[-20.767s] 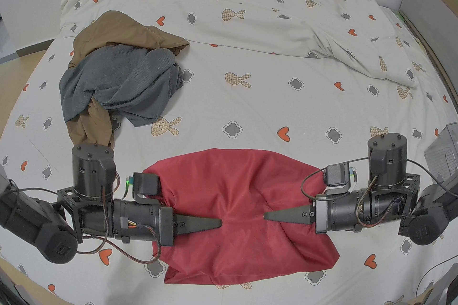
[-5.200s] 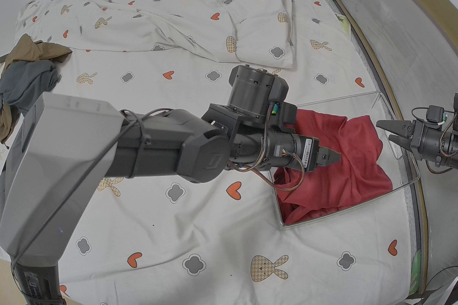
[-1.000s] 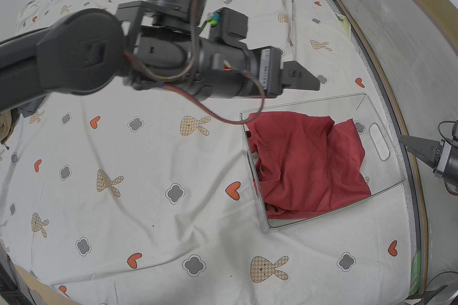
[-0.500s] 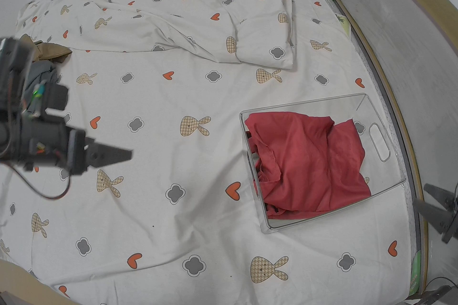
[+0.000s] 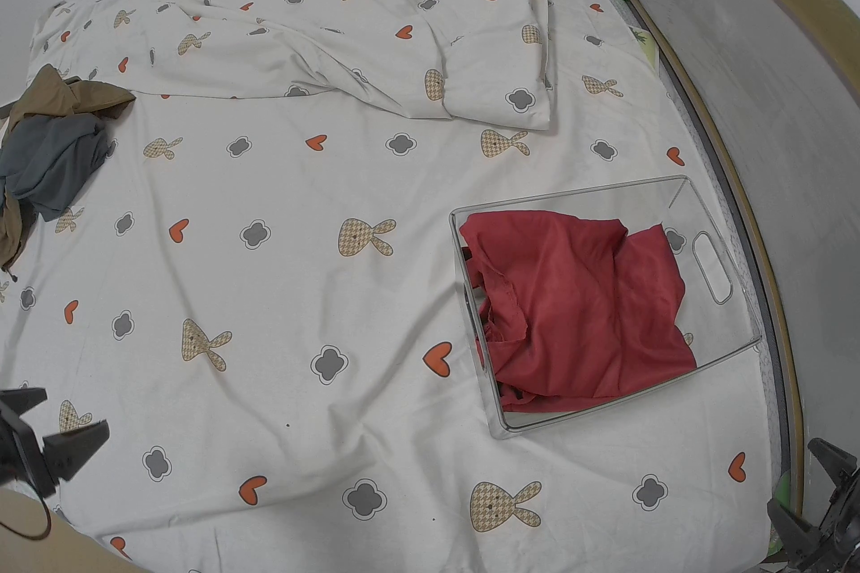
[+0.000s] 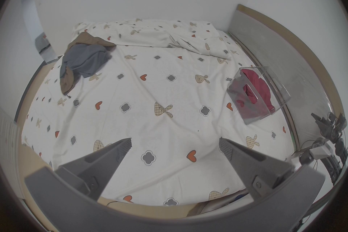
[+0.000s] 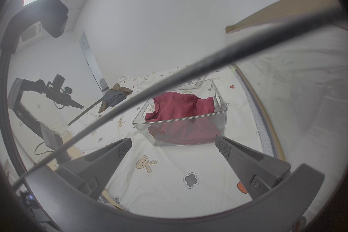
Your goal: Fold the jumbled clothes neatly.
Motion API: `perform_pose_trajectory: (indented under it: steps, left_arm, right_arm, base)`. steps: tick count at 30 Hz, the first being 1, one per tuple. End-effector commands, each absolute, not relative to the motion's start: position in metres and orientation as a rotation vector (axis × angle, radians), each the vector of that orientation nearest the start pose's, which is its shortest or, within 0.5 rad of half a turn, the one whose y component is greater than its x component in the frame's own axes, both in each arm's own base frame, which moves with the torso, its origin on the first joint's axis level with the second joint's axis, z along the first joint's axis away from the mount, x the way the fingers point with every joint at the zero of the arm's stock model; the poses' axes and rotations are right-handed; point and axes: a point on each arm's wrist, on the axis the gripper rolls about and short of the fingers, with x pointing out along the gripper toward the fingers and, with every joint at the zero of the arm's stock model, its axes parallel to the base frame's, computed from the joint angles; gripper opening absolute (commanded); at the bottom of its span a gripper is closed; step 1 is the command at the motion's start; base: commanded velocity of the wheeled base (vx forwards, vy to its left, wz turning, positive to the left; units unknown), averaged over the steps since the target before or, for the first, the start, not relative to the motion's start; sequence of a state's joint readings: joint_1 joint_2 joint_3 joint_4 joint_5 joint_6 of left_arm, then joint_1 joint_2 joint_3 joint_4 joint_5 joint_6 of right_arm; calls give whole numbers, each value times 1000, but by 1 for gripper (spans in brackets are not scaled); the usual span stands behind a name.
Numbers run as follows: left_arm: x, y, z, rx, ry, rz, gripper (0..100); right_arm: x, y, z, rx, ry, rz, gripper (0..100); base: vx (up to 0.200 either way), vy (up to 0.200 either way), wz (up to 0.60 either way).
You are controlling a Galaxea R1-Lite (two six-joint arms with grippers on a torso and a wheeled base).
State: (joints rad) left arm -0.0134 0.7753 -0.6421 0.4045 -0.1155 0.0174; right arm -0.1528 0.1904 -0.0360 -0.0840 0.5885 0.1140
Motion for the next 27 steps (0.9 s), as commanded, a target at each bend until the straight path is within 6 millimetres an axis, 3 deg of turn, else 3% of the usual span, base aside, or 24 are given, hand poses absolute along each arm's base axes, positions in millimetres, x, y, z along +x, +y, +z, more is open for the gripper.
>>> perform_pose_trajectory:
  steps: [1, 8, 11, 16, 20, 22, 27]
  left_arm:
    - [11, -2, 175, -30, 444, -92, 100]
    - [6, -4, 145, -45, 380, -179, 100]
    - [6, -4, 142, -41, 332, -172, 100]
    - [-8, -3, 120, -25, 251, -117, 100]
    - [-13, -3, 110, -23, 225, -118, 100]
    - [-22, -3, 89, -17, 172, -111, 100]
    - [-30, -3, 85, -20, 53, -116, 100]
  right_arm:
    - [-19, 15, 86, 124, 65, 433, 100]
    - [-21, 13, 86, 113, 59, 533, 100]
    - [-22, 13, 86, 109, 47, 545, 100]
    - [-27, 12, 85, 94, -1, 567, 100]
    - [-28, 12, 85, 89, -14, 565, 100]
    - [-27, 11, 84, 74, -19, 534, 100]
    - [-26, 9, 85, 65, -26, 429, 100]
  base:
    - [0, 0, 0]
    - [0, 0, 0]
    - [0, 0, 0]
    - [0, 0, 0]
    - [0, 0, 0]
    - [0, 0, 0]
    - [0, 0, 0]
